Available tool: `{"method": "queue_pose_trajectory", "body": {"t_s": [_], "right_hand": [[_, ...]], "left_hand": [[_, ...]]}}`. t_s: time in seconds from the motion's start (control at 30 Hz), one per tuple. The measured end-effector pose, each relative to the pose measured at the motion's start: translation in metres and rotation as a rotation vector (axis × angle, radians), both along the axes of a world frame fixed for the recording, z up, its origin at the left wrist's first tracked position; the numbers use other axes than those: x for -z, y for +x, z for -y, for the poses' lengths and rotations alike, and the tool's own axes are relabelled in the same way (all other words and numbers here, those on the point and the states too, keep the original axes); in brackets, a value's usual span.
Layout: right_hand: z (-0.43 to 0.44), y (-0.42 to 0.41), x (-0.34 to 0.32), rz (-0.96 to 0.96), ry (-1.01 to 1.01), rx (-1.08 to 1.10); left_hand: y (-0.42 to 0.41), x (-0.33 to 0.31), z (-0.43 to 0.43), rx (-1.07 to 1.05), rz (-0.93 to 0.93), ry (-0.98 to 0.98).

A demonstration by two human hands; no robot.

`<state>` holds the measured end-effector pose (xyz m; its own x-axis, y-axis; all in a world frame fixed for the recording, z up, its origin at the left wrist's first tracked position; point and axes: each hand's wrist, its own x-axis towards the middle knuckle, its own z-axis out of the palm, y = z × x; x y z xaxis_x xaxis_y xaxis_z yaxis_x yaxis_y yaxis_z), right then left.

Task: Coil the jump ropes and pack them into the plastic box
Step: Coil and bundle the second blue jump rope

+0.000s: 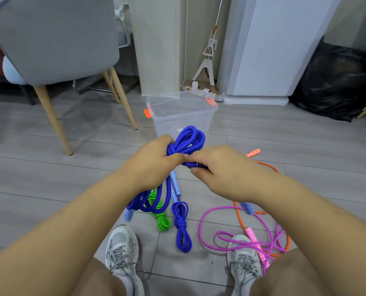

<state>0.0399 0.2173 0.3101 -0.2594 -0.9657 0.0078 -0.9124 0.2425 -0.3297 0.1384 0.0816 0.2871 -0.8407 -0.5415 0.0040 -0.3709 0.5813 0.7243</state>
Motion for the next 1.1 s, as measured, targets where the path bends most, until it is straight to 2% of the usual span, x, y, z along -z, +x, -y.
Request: {"method": "queue_pose_trajectory", "body": {"t_s": [0.13,0.3,0.53,0.73,1.0,1.1], "right_hand": [[0.002,-0.001,0.000,-0.018,-0.006,0.026],[0.003,-0.001,0.000,0.164,-0.069,0.133],[0.005,-0.001,0.004,0.264,-0.118,0.127],[0.005,-0.006,0.007,0.255,-0.103,0.111],[0.008,0.001,0.011,0.298,-0.178,0.153],[0.011,0.007,0.015,0.246,-0.192,0.207]], "left_hand": [[0.000,0.001,0.002,0.028,-0.029,0.052],[0.002,0.003,0.001,0.045,-0.100,0.177],[0.001,0.004,0.002,0.107,-0.129,0.324],[0.001,-0.003,0.002,0.171,-0.102,0.374],[-0.004,-0.001,-0.003,0.112,-0.225,0.424],[-0.006,-0.001,-0.007,0.091,-0.271,0.459]]}}
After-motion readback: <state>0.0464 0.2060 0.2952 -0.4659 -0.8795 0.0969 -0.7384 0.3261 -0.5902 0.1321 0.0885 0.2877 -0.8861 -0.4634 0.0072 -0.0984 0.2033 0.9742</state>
